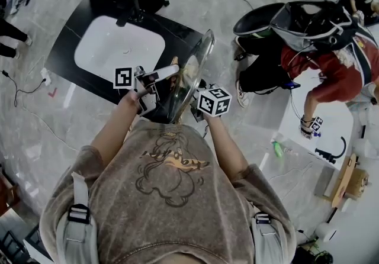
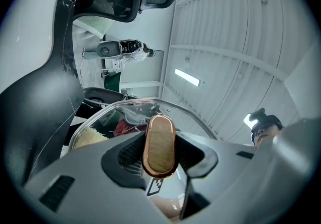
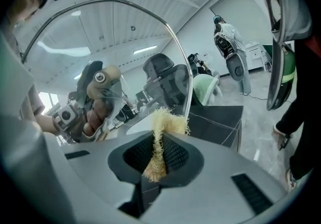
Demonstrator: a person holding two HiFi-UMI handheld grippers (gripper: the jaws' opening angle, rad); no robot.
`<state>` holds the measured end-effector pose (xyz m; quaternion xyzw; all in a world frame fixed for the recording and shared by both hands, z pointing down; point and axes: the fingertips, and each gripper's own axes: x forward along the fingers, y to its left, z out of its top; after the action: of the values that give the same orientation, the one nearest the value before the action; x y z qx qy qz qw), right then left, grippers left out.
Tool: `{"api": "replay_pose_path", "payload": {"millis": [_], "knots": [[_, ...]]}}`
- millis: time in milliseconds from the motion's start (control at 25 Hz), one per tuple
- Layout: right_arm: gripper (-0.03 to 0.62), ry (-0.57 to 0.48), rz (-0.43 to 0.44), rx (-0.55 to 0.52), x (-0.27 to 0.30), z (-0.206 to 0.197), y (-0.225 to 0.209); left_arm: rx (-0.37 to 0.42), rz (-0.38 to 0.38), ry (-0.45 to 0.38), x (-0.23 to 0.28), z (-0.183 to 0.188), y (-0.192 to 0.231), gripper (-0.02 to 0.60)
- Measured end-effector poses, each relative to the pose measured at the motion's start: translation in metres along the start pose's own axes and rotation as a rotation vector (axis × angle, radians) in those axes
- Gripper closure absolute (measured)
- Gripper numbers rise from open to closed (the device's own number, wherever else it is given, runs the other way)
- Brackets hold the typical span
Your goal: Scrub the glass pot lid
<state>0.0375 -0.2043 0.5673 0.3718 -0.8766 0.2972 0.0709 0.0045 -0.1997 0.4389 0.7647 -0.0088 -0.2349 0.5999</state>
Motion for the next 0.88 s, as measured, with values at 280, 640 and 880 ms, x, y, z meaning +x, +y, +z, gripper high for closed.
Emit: {"api": "replay_pose_path", "payload": {"millis": [280, 640, 880], "knots": [[0.553, 0.032, 0.050, -0.001, -0.005, -0.011, 0.021, -0.003, 0.000, -0.027, -0.002, 0.006, 0.002, 0.400], [0.553, 0.088, 0.141, -0.049, -0.010, -0.025, 0.054, -0.005, 0.001, -0.073, -0.011, 0.016, 0.004, 0.400], [0.553, 0.105, 0.214, -0.063, -0.020, -0.026, 0.076, -0.013, 0.010, -0.093, -0.015, 0.017, 0.007, 0.400]]}}
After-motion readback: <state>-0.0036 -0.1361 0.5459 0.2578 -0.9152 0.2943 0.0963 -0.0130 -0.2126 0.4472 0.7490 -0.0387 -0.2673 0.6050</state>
